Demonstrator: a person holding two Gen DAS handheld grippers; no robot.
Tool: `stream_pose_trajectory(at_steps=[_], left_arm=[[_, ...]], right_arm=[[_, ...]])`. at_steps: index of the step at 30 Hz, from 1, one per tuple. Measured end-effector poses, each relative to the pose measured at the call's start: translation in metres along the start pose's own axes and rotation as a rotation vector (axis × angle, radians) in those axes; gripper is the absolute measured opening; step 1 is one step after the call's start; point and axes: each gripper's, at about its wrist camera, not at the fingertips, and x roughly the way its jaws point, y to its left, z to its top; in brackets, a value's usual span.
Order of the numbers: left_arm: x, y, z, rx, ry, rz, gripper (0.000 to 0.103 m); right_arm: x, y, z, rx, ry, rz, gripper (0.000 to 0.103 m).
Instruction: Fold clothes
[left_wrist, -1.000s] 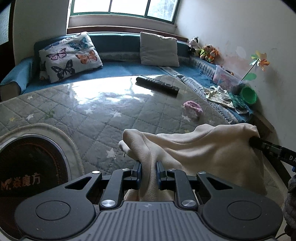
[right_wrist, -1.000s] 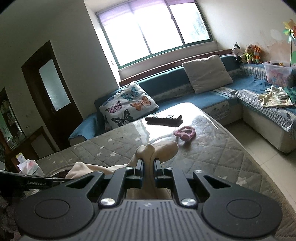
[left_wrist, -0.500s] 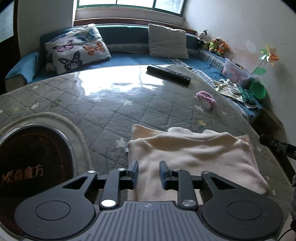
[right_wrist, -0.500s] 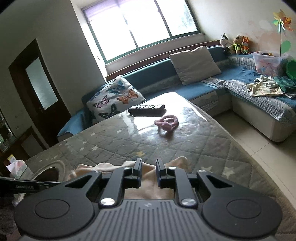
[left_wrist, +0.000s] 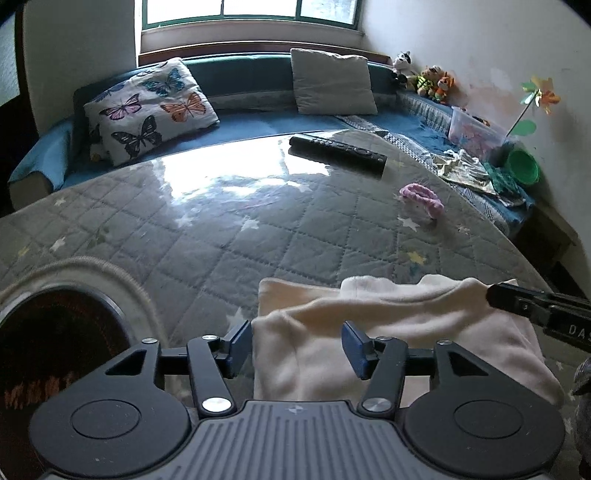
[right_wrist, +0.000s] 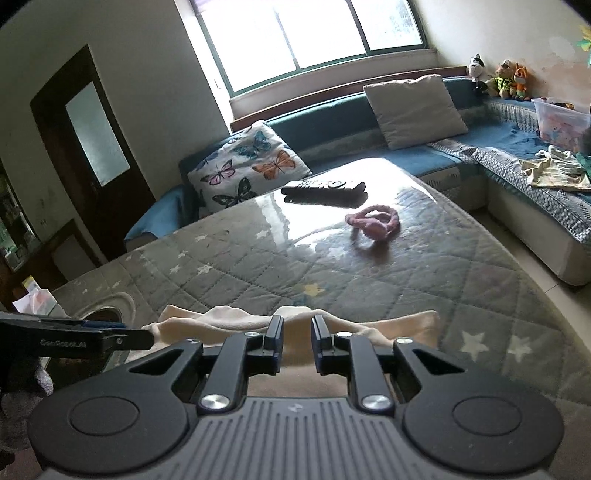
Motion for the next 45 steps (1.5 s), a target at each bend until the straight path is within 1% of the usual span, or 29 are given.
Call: stream_pose_trajectory(at_steps=[4, 10, 15, 17, 20, 22, 26, 28, 30, 32, 34, 39, 45], left_arm=[[0.015, -0.007, 0.007, 0.031, 0.004, 0.007, 0.06], [0.035, -0.014, 0.007, 0.063, 0.024, 0.026, 0.063], [0.037, -0.013, 0.004, 0.068, 0.029, 0.033, 0.067], [0.033, -0.013, 0.003, 0.072, 0.023, 0.039, 0.07], [0.025, -0.014, 0.001, 0.072, 0.012, 0.043, 0.076], [0.018, -0.016, -0.003, 0.08, 0.004, 0.043, 0.084], [0.004, -0.02, -0.012, 0.1, -0.01, 0.045, 0.089], [-0.002, -0.022, -0.017, 0.106, -0.013, 0.044, 0.092], [-0.007, -0.023, -0.022, 0.111, -0.015, 0.043, 0.093], [-0.012, -0.024, -0.027, 0.115, -0.018, 0.042, 0.097], [-0.018, -0.024, -0.034, 0.121, -0.022, 0.042, 0.098], [-0.029, -0.027, -0.052, 0.143, -0.027, 0.045, 0.099], [-0.031, -0.034, -0.071, 0.18, -0.02, 0.056, 0.1]], right_arm=[[0.014, 0.003, 0.002, -0.012, 0.016, -0.018, 0.016], [0.031, 0.004, 0.0, -0.028, 0.054, -0.051, 0.016], [0.033, 0.001, -0.001, -0.025, 0.061, -0.056, 0.016], [0.028, 0.003, 0.0, -0.037, 0.055, -0.056, 0.017], [0.02, 0.008, 0.0, -0.044, 0.048, -0.046, 0.026], [0.015, 0.012, -0.002, -0.053, 0.047, -0.04, 0.041], [0.0, 0.022, -0.009, -0.084, 0.046, -0.03, 0.042], [-0.007, 0.025, -0.014, -0.096, 0.047, -0.028, 0.049], [-0.014, 0.029, -0.02, -0.108, 0.049, -0.027, 0.049], [-0.021, 0.033, -0.025, -0.122, 0.052, -0.031, 0.05], [-0.027, 0.036, -0.03, -0.137, 0.054, -0.037, 0.051], [-0.045, 0.044, -0.048, -0.174, 0.048, -0.073, 0.051], [-0.056, 0.051, -0.066, -0.22, 0.034, -0.132, 0.051]])
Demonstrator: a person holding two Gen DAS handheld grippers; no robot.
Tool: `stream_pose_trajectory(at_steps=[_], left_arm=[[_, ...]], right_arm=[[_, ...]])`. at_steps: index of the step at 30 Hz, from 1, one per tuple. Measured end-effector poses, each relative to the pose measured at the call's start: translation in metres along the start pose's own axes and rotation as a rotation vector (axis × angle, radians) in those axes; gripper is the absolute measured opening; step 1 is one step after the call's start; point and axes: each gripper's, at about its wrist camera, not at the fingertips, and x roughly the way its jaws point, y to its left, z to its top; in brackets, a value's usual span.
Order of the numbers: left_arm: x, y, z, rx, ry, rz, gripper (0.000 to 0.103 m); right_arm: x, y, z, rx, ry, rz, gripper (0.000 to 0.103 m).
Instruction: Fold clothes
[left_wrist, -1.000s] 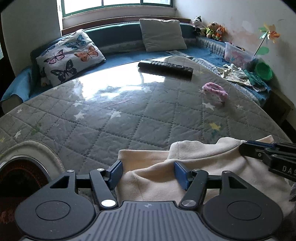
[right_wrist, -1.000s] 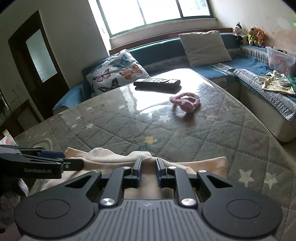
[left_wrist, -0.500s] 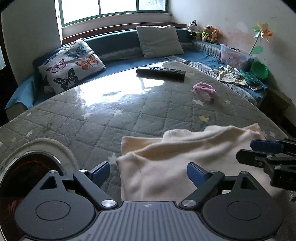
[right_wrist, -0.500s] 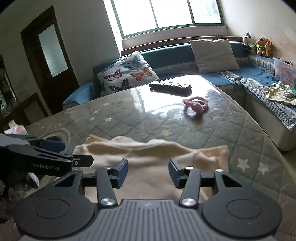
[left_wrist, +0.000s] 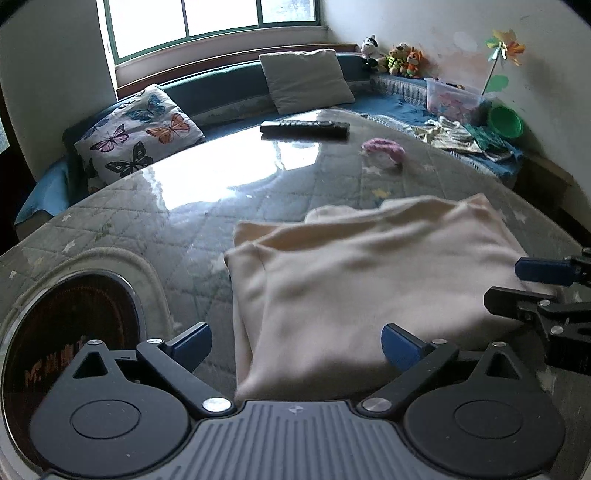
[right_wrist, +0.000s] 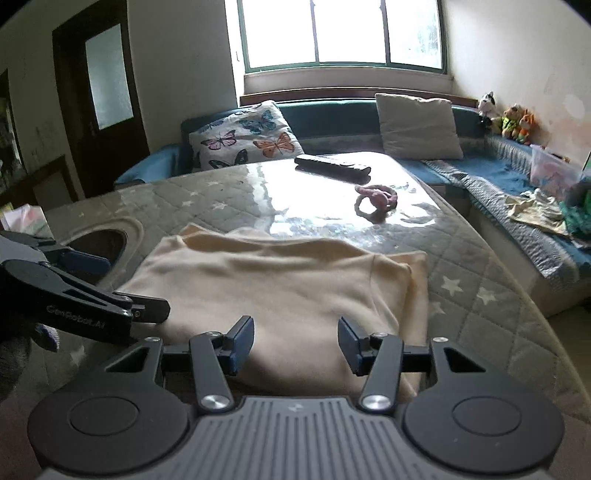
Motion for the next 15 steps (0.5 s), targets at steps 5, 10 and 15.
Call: stream_pose_trajectory(at_steps=[5, 10, 15], left_arm=[[-0.001, -0.003, -0.006, 0.009, 0.0, 0.007, 0.102], [-0.007, -0.001, -0.012, -0.01, -0.002, -0.006, 0.103], [-0.012, 0.002, -0.021, -0.031, 0.009, -0.017, 0.103]], right_arm=[[-0.001, 0.002, -0.011, -0.027, 0.013, -0.036, 0.051], [-0.007, 0.002, -0.013, -0.014, 0.002, -0.029, 0.052], [-0.008, 0.004, -0.018, -0.011, 0.008, -0.035, 0.061]])
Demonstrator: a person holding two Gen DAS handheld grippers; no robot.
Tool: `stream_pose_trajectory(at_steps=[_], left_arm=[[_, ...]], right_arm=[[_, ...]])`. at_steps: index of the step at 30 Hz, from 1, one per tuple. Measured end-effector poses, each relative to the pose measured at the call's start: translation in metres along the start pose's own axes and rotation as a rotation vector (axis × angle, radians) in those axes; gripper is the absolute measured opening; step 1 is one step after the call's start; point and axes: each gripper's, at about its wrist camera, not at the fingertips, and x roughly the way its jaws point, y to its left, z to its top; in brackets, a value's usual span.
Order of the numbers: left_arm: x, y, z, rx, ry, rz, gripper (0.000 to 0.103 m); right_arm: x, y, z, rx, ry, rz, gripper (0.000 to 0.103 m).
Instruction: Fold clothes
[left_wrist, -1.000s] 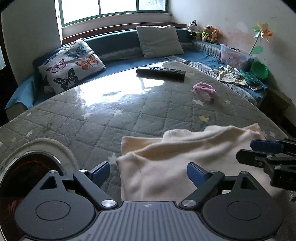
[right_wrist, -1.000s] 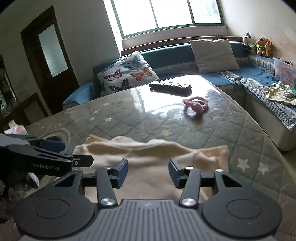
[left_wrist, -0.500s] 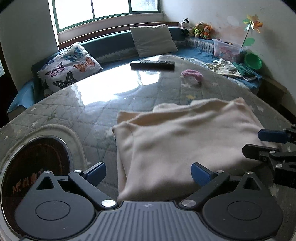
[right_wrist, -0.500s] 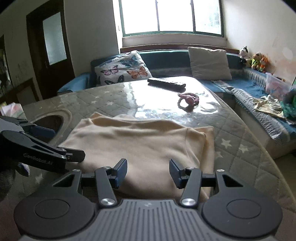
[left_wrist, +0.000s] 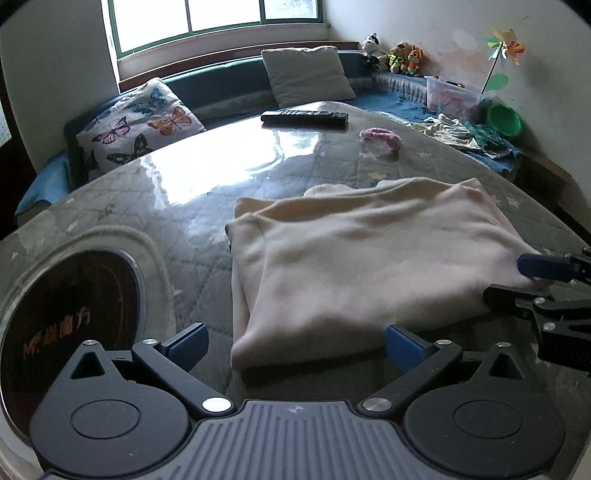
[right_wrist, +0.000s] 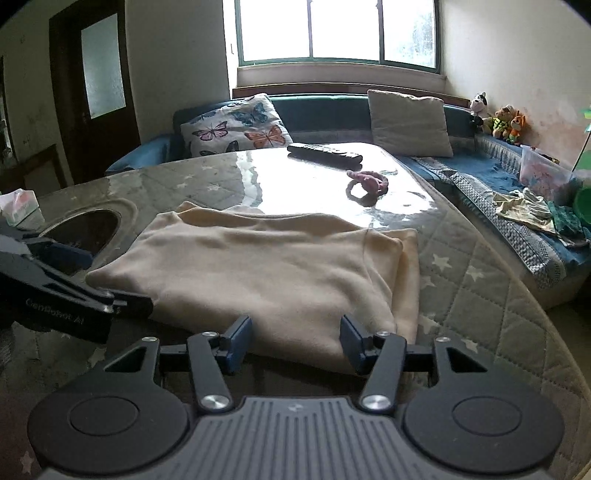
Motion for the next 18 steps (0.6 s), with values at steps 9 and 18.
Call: stream_pose_trajectory(at_steps=[9, 18], left_arm=[[-0.018, 0.003, -0.014, -0.001, -0.042, -0.02, 0.103], [-0.039, 0.006, -0.022, -0.007, -0.102, -0.036, 0.103]], right_arm=[[-0.009, 0.005, -0.001, 0.012, -0.012, -0.017, 0.088], [-0.02, 0.012, -0.004, 0.005, -0.02, -0.055, 0.1]])
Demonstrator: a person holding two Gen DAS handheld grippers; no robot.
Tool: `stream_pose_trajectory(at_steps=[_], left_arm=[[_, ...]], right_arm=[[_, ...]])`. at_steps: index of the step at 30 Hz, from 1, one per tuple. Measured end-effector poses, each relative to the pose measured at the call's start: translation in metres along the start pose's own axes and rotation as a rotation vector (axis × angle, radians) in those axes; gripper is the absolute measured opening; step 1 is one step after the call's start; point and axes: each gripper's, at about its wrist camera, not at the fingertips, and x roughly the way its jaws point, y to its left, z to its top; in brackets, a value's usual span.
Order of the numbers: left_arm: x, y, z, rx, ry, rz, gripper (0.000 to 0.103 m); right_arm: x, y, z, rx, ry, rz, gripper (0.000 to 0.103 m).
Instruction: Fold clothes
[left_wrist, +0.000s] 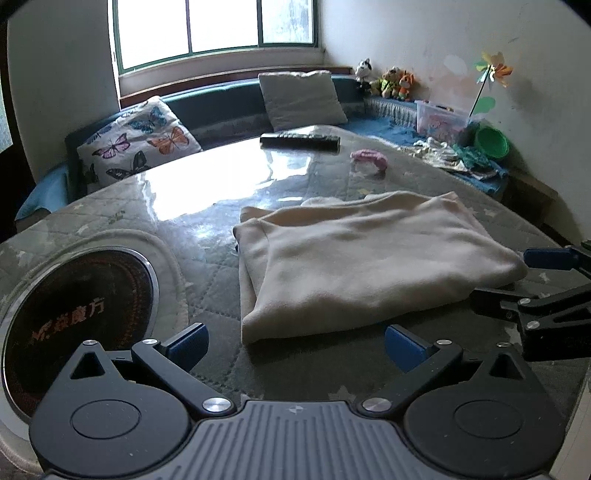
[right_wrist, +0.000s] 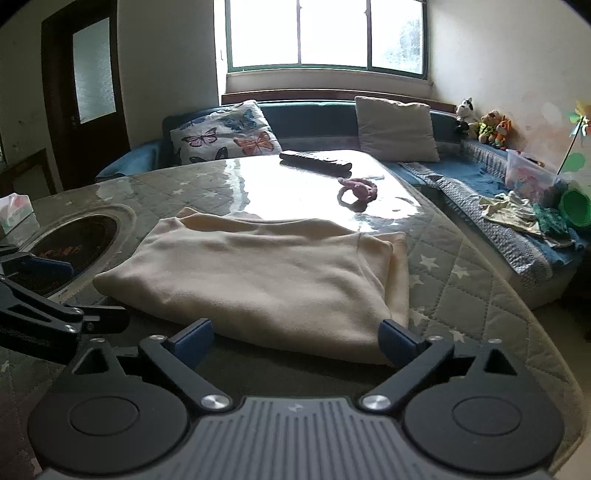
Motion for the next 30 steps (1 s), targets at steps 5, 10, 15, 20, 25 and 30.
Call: stream_pose_trajectory(at_steps=[5, 10, 15, 20, 25, 30], left_arm=[[-0.012, 0.0, -0.004, 0.009, -0.014, -0.009, 0.103], [-0.021, 0.002, -0.011, 0.003, -0.016, 0.006, 0.103], [-0.028, 0.006, -0.019, -0.009, -0.001, 0.02, 0.103], [-0.036, 0.008, -0.028, -0.016, 0.01, 0.041, 0.103], [-0.042, 0.008, -0.036, -0.023, 0.014, 0.055, 0.103], [-0.044, 0.005, -0.046, -0.015, 0.029, 0.065, 0.103]], right_arm=[[-0.009, 0.006, -0.002, -0.009, -0.009, -0.022, 0.103], [-0.015, 0.011, -0.005, -0.011, -0.008, -0.039, 0.103], [-0.02, 0.017, -0.011, -0.014, 0.003, -0.074, 0.103], [-0.025, 0.023, -0.016, -0.008, 0.016, -0.102, 0.103], [-0.029, 0.028, -0.021, -0.011, 0.023, -0.132, 0.103], [-0.031, 0.033, -0.028, 0.0, 0.027, -0.142, 0.103]])
